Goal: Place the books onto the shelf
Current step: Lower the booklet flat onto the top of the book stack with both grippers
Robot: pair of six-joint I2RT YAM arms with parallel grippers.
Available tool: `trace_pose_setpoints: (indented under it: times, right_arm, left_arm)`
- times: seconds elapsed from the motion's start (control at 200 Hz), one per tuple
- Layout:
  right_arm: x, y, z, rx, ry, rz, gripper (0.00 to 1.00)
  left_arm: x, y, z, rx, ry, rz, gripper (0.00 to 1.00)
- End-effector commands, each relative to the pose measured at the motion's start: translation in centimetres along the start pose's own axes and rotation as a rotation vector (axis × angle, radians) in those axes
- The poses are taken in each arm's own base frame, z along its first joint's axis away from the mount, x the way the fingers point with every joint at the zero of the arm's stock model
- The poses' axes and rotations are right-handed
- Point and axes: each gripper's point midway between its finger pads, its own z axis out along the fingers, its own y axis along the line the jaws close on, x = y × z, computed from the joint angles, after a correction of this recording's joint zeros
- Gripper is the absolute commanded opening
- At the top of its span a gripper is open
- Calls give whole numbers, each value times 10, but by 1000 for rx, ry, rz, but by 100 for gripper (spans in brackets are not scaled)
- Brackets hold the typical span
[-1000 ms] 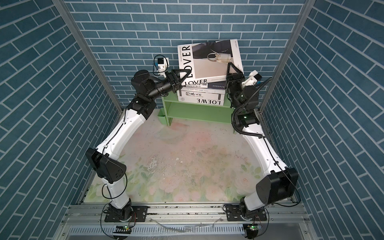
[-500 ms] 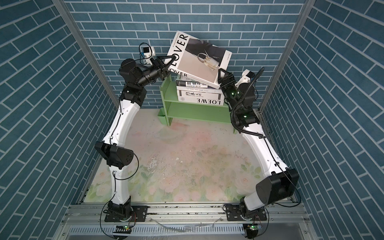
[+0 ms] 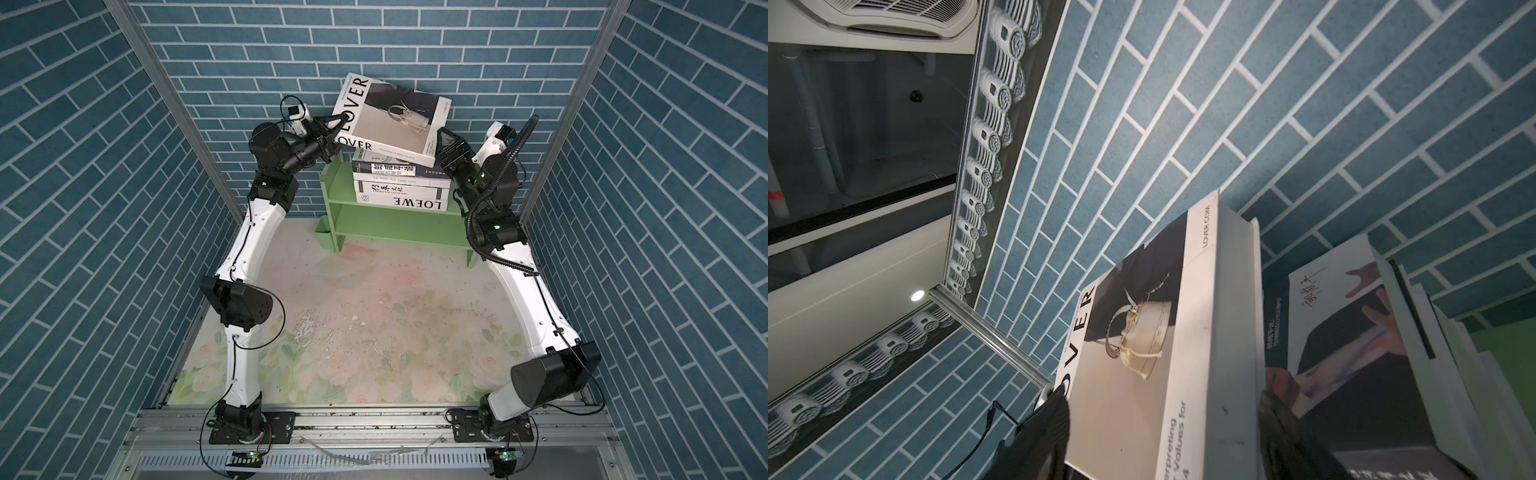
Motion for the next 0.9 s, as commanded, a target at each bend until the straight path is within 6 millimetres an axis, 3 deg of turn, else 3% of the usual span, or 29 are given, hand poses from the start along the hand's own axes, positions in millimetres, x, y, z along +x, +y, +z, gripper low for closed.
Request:
trace_pose_setpoints:
  times: [0.0,0.49,0.895]
  right_arm:
    - [1,-6,5,15,0,-66,71]
    - [-25,1,-4,60,-80,-302,71]
    - [-30,-15,16,121,-87,-389,71]
  left_arm:
    - [-9,-16,2,52,-80,32,37]
    - [7,1,18,-3,-114,43,37]
    - [15,18,29,-43,-157,43,37]
